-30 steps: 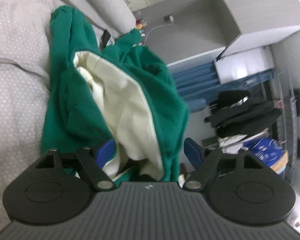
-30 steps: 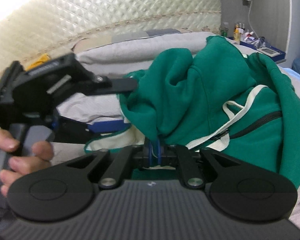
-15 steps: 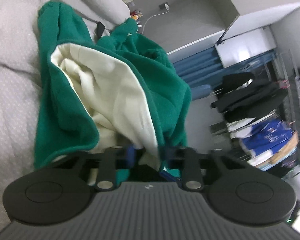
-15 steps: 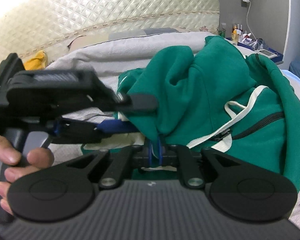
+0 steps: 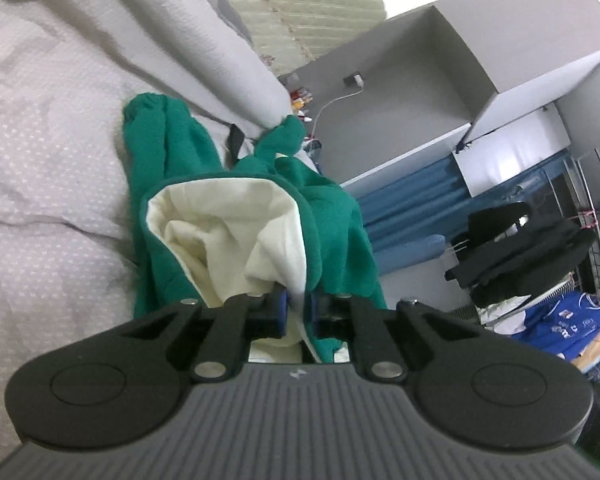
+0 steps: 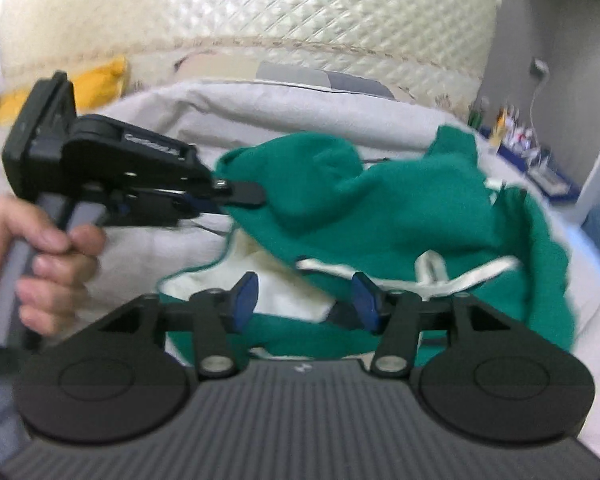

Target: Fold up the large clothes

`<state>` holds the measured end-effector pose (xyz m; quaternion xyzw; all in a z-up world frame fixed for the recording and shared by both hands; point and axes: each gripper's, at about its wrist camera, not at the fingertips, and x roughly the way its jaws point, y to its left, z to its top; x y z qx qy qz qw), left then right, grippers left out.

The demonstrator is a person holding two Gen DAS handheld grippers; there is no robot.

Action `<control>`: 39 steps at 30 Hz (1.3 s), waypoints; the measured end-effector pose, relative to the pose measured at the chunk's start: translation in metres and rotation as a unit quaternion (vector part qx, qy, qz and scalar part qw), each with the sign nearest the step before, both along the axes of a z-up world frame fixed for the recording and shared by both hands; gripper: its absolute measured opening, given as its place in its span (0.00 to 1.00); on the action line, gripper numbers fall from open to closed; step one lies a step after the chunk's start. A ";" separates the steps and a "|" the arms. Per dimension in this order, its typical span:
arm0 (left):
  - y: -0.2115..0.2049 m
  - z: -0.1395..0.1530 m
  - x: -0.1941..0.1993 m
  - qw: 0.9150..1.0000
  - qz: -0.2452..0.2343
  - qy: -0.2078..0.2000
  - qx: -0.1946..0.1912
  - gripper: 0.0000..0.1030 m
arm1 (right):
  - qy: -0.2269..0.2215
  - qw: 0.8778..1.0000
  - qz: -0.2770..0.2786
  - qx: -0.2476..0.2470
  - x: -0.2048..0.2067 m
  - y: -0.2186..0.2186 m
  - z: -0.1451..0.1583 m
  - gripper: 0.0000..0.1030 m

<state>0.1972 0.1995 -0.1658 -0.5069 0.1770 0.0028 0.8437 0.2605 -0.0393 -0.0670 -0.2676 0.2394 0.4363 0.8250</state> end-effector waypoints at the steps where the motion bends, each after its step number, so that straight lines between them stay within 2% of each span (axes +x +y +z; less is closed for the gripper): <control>1: -0.001 -0.001 0.002 1.000 0.001 0.005 0.002 0.12 | -0.017 1.000 0.011 -0.023 0.005 0.005 0.003 0.53; 5: -0.002 -0.002 0.004 0.999 0.011 0.024 0.019 0.12 | -0.074 0.989 0.065 -0.110 0.026 0.029 0.014 0.73; 8: 0.000 -0.006 0.005 0.999 0.017 0.032 0.018 0.12 | -0.116 0.972 0.116 -0.168 0.039 0.051 0.022 0.76; 11: 0.003 -0.012 0.008 0.999 0.022 0.038 0.017 0.12 | -0.151 0.947 0.175 -0.224 0.044 0.072 0.023 0.76; 14: 0.004 -0.016 0.011 0.999 0.020 0.041 0.014 0.13 | -0.176 0.910 0.256 -0.276 0.042 0.093 0.019 0.76; 18: 0.003 -0.018 0.011 0.999 0.016 0.040 0.014 0.13 | -0.139 0.879 0.292 -0.351 0.062 0.125 -0.001 0.76; 20: 0.003 -0.018 0.010 0.999 0.014 0.043 0.018 0.13 | -0.109 0.873 0.299 -0.370 0.074 0.136 -0.014 0.76; 23: 0.003 -0.019 0.008 0.999 0.012 0.046 0.022 0.13 | -0.068 0.878 0.288 -0.377 0.088 0.147 -0.031 0.75; 24: 0.003 -0.019 0.006 0.999 0.011 0.044 0.020 0.18 | -0.061 0.880 0.285 -0.375 0.089 0.148 -0.034 0.75; 25: 0.003 -0.019 0.003 0.999 0.012 0.044 0.019 0.27 | -0.051 0.884 0.278 -0.373 0.092 0.149 -0.038 0.73; 26: 0.002 -0.017 0.000 0.999 0.014 0.045 0.021 0.34 | -0.041 0.888 0.268 -0.371 0.095 0.148 -0.042 0.66; 27: 0.002 -0.016 -0.005 0.999 0.017 0.043 0.023 0.45 | -0.030 0.896 0.254 -0.363 0.099 0.147 -0.045 0.58; 30: -0.001 -0.009 -0.025 0.999 0.020 0.027 0.024 0.48 | -0.025 0.914 0.220 -0.340 0.105 0.137 -0.049 0.41; 32: -0.008 -0.003 -0.036 0.999 0.012 0.019 0.026 0.48 | -0.018 0.934 0.193 -0.301 0.106 0.126 -0.043 0.35; 35: -0.027 0.004 -0.050 1.000 -0.011 -0.004 0.018 0.49 | 0.002 0.968 0.137 -0.210 0.112 0.106 -0.026 0.30; 37: -0.043 0.005 -0.054 0.999 -0.030 -0.008 0.012 0.50 | 0.001 0.985 0.087 -0.148 0.114 0.089 -0.017 0.29; 39: -0.059 0.001 -0.055 0.999 -0.053 -0.008 0.001 0.51 | -0.010 0.994 0.037 -0.100 0.114 0.073 -0.013 0.28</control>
